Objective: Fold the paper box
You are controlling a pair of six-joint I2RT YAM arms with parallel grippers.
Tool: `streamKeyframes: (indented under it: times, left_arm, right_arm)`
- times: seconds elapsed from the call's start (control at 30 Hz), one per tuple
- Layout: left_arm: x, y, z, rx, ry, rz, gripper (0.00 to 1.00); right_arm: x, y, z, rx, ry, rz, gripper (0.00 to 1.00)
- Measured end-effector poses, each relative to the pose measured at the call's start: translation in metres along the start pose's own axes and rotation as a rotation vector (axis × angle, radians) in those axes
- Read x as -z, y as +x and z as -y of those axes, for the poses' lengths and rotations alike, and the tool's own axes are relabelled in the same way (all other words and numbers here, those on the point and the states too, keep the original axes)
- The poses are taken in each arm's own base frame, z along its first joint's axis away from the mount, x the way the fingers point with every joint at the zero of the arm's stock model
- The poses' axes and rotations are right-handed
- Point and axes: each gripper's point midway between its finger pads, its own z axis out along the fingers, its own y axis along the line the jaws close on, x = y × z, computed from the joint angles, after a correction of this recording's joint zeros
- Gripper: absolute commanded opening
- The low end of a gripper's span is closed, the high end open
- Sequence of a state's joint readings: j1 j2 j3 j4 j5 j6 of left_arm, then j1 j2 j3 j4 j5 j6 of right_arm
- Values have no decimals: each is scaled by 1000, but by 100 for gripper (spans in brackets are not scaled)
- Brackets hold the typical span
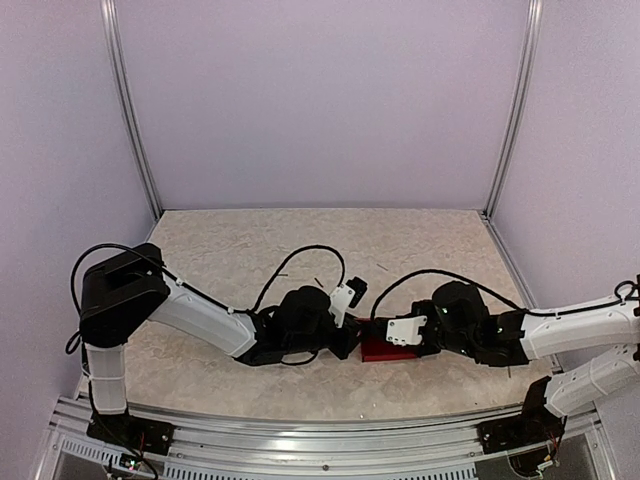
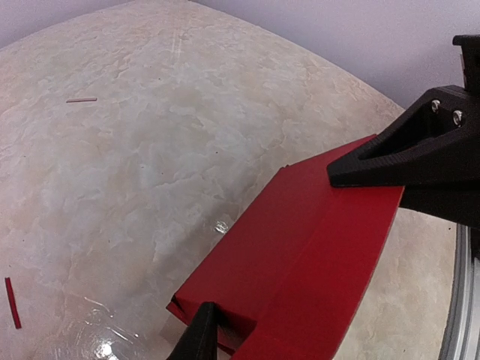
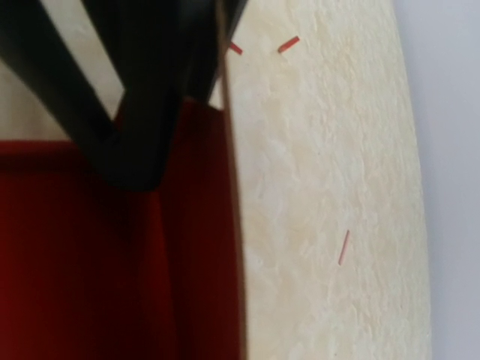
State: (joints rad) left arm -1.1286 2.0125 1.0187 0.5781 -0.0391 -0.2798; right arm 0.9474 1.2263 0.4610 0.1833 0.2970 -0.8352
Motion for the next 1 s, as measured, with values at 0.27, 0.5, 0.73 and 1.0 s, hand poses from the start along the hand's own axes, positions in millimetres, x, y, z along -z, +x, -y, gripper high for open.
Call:
streamKeyframes:
  times: [0.27,0.5,0.73,1.0]
  left_arm:
    - [1,1,0,-31,4,-4,26]
    - [7,4,2,-60,-26,-26,30]
    - [30,13,10,-133,-38,-64,41]
    - [58,-5,22,-212,-55,-5,72]
  right_arm:
    - [0,0,1,-13,-11,8,0]
    - [-1,-5,1,-29,-41,18,0]
    - [-1,-21,-3,-61,-131,60,0]
    - [-10,-25,17,-158,-144,0,0]
